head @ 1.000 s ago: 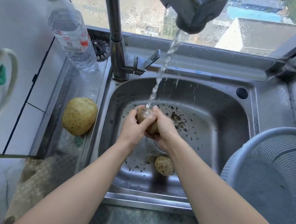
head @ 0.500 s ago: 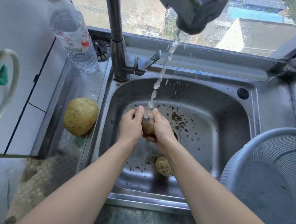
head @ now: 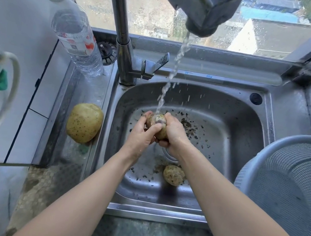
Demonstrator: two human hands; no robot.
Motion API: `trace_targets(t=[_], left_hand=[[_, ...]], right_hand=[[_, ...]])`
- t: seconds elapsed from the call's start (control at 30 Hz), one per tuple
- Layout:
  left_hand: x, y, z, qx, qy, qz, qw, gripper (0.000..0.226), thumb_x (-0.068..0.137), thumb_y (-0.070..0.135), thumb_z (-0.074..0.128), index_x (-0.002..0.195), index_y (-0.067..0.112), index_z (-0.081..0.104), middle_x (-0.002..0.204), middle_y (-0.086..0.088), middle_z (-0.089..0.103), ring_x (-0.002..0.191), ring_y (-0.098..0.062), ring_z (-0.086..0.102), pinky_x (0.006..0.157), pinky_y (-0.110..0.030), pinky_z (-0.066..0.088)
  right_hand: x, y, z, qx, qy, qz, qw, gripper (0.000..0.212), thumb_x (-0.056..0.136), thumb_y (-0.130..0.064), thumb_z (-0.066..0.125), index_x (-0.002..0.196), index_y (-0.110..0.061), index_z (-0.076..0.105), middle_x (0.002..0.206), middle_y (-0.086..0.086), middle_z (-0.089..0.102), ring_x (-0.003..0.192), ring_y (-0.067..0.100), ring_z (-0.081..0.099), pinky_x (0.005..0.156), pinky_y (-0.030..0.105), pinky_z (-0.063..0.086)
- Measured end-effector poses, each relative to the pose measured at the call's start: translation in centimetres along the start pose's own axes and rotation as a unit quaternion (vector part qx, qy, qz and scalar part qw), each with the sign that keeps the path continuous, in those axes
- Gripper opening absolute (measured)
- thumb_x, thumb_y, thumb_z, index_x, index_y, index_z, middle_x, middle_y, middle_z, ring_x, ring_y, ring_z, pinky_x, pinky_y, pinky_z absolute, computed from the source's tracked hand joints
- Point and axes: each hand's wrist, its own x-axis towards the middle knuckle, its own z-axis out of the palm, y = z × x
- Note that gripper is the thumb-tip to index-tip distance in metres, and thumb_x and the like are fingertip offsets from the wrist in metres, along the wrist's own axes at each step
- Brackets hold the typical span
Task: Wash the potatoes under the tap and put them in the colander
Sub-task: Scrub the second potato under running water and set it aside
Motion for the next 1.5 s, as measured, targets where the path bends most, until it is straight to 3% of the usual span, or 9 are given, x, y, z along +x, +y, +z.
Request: trace_targets(t=[0.1, 0.27, 0.43, 0.67, 0.77, 0.9, 1.13, 1.33, 1.5], left_hand=[[0.4, 0.1, 0.1, -0.02, 0.034, 0.017, 0.999, 0.033, 0.098, 0.013, 0.053, 0.129, 0.0, 0.054, 0.088, -0.002, 0.058, 0.065, -0.002, 0.056, 0.049, -0.01, 0.042], [1.3, -0.3, 0.5, -0.013, 0.123, -0.002, 0.992, 0.021, 0.101, 0.027, 0.051, 0.104, 0.01, 0.062, 0.078, 0.003, 0.058, 0.068, -0.009, 0.053, 0.055, -0.019, 0.043], [0.0, -0.5, -0.1, -0.03, 0.014, 0.003, 0.999, 0.027, 0.096, 0.015, 0.057, 0.123, 0.011, 0.052, 0.086, 0.003, 0.056, 0.064, -0.002, 0.05, 0.05, -0.007, 0.042], [2.1, -0.1, -0.4, -0.001, 0.133, -0.011, 0.991, 0.03, 0.102, 0.039, 0.047, 0.088, 0.021, 0.066, 0.081, 0.0, 0.065, 0.071, -0.011, 0.058, 0.06, -0.021, 0.046], [2.4, 0.3, -0.9, -0.013, 0.11, -0.086, 0.99, 0.047, 0.103, 0.052, 0.033, 0.109, 0.022, 0.068, 0.11, -0.008, 0.069, 0.096, -0.018, 0.062, 0.077, -0.028, 0.046], [2.0, 0.2, -0.8, -0.066, 0.101, -0.187, 0.975, 0.061, 0.097, 0.064, 0.033, 0.124, 0.018, 0.063, 0.117, -0.008, 0.067, 0.099, -0.02, 0.062, 0.085, -0.038, 0.05], [2.1, 0.4, 0.6, -0.12, 0.133, -0.156, 0.971, 0.048, 0.1, 0.056, 0.035, 0.122, 0.019, 0.056, 0.114, -0.009, 0.066, 0.097, -0.023, 0.063, 0.069, -0.034, 0.049], [2.4, 0.6, 0.2, -0.156, 0.135, -0.166, 0.964, 0.051, 0.102, 0.053, 0.032, 0.125, 0.012, 0.051, 0.113, -0.015, 0.064, 0.096, -0.029, 0.065, 0.088, -0.051, 0.056], [2.3, 0.9, 0.7, -0.13, 0.129, -0.163, 0.97, 0.042, 0.104, 0.049, 0.03, 0.122, 0.015, 0.046, 0.12, -0.016, 0.059, 0.107, -0.033, 0.062, 0.091, -0.058, 0.054]], right_hand=[[-0.2, -0.1, 0.1, -0.016, 0.011, -0.016, 1.0, 0.033, 0.101, -0.039, 0.032, 0.109, -0.015, 0.052, 0.106, 0.015, 0.06, 0.079, 0.029, 0.06, 0.036, 0.02, 0.04], [-0.7, -0.1, 0.8, -0.036, 0.004, -0.01, 0.999, 0.035, 0.102, -0.039, 0.03, 0.117, -0.014, 0.049, 0.118, 0.017, 0.058, 0.087, 0.029, 0.06, 0.039, 0.021, 0.044], [-0.4, -0.3, 0.5, -0.035, -0.005, -0.007, 0.999, 0.032, 0.102, -0.037, 0.031, 0.105, -0.013, 0.051, 0.093, 0.015, 0.06, 0.063, 0.022, 0.055, 0.038, 0.023, 0.039], [-0.9, 0.1, 1.0, 0.0, -0.055, -0.011, 0.998, 0.043, 0.102, -0.046, 0.034, 0.121, -0.012, 0.051, 0.101, 0.014, 0.063, 0.065, 0.019, 0.059, 0.042, 0.023, 0.044], [-1.5, -0.1, 0.2, 0.108, -0.153, 0.011, 0.982, 0.036, 0.1, -0.038, 0.041, 0.113, -0.008, 0.055, 0.087, 0.014, 0.063, 0.058, 0.017, 0.057, 0.041, 0.021, 0.041], [-2.1, -0.2, -0.6, 0.092, -0.266, -0.016, 0.959, 0.02, 0.087, -0.016, 0.052, 0.103, -0.011, 0.063, 0.095, 0.011, 0.062, 0.079, 0.018, 0.057, 0.068, 0.029, 0.044], [-1.5, 0.6, 1.0, 0.007, -0.115, -0.067, 0.991, 0.055, 0.083, -0.04, 0.069, 0.125, -0.007, 0.057, 0.11, 0.014, 0.07, 0.091, 0.023, 0.069, 0.063, 0.031, 0.055], [-2.3, -0.5, -0.6, 0.07, -0.23, -0.037, 0.97, 0.023, 0.092, -0.006, 0.047, 0.102, -0.007, 0.067, 0.099, 0.014, 0.07, 0.091, 0.026, 0.064, 0.094, 0.052, 0.051], [-1.9, -0.2, 0.3, 0.049, -0.175, -0.063, 0.981, 0.025, 0.095, -0.019, 0.051, 0.105, -0.007, 0.071, 0.104, 0.016, 0.074, 0.087, 0.021, 0.069, 0.07, 0.035, 0.058]])
